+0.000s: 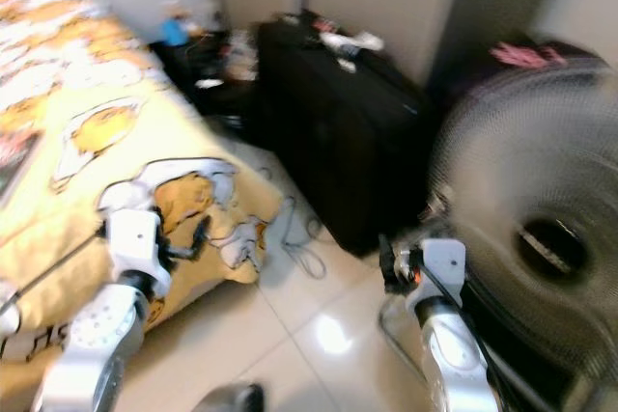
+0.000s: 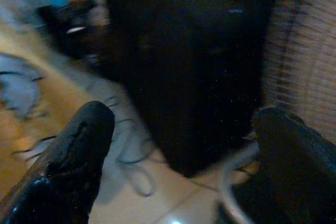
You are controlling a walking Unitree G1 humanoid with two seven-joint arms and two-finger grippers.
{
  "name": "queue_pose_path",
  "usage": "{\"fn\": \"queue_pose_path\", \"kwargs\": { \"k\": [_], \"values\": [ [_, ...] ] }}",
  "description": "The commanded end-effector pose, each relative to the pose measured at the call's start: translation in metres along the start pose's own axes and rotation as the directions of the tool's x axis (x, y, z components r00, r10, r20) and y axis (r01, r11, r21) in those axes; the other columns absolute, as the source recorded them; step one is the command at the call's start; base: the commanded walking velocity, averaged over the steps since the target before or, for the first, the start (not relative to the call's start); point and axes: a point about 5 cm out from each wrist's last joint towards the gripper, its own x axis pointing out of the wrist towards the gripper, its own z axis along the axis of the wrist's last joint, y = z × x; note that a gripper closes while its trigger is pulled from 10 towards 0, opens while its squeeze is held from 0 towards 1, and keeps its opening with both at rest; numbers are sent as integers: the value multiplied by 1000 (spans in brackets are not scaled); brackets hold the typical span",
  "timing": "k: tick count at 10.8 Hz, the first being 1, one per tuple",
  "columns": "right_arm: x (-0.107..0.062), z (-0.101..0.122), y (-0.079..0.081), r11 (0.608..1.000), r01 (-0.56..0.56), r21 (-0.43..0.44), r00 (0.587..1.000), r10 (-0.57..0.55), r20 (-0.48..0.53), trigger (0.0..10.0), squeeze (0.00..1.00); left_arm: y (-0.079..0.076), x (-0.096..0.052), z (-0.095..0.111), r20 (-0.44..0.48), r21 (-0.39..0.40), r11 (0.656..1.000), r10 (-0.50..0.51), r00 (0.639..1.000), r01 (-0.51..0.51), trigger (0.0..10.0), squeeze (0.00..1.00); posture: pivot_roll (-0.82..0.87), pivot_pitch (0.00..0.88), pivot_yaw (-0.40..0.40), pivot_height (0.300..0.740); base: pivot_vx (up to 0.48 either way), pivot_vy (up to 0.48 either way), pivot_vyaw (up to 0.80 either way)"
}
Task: Clean up the room
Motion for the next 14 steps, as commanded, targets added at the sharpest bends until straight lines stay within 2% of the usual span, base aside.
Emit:
{"fn": "queue_pose_path", "kwargs": {
  "k": [1,2,3,4,5,6,7,8,11,12,14],
  "values": [
    [0,-2,5,999,-32,19,999,33,-18,10000,1000,3,-2,5,8,-9,999,31,999,-31,10000,965,-50,50,0,740,0,0,0],
    [4,-2,3,999,-31,21,999,32,-35,10000,1000,-2,-2,9,18,-27,1000,0,1000,1,10000,957,-36,71,-6,740,0,251,0],
    [9,-4,-3,1000,-5,7,999,6,-49,10000,1000,-4,-2,5,9,-6,1000,2,1000,-2,10000,922,-24,45,1,740,0,270,0],
    [15,1,-11,998,51,36,998,-50,-29,10000,0,-11,-1,7,9,1,1000,-15,1000,15,10000,886,-24,36,-1,740,0,270,0],
    [22,5,-8,996,82,44,997,-81,-11,10000,0,-10,3,7,6,18,999,-42,999,42,10000,886,-38,64,11,740,0,266,0],
    [22,4,-4,996,79,52,997,-77,-28,10000,0,-7,5,7,0,37,999,-38,999,38,10000,886,-44,46,21,740,0,270,0],
    [22,3,1,994,25,103,999,-21,-36,10000,0,-6,6,11,9,16,999,-38,999,38,10000,886,-51,58,16,740,0,270,0],
    [31,7,4,998,52,42,998,-50,-32,10000,0,-3,7,7,1,11,1000,-11,1000,11,10000,886,-55,43,5,740,0,270,0],
    [37,13,12,997,10,82,1000,-10,-4,10000,0,3,9,8,3,18,1000,19,1000,-19,10000,890,-52,5,-3,740,0,268,0],
    [38,15,15,999,-1,48,1000,0,10,10000,0,4,14,9,5,19,1000,23,1000,-23,10000,894,-61,0,6,740,0,266,0],
    [41,15,15,999,13,52,1000,-13,1,10000,0,2,19,13,17,29,999,18,1000,-18,10000,898,-56,0,3,740,0,270,0]
  ]
}}
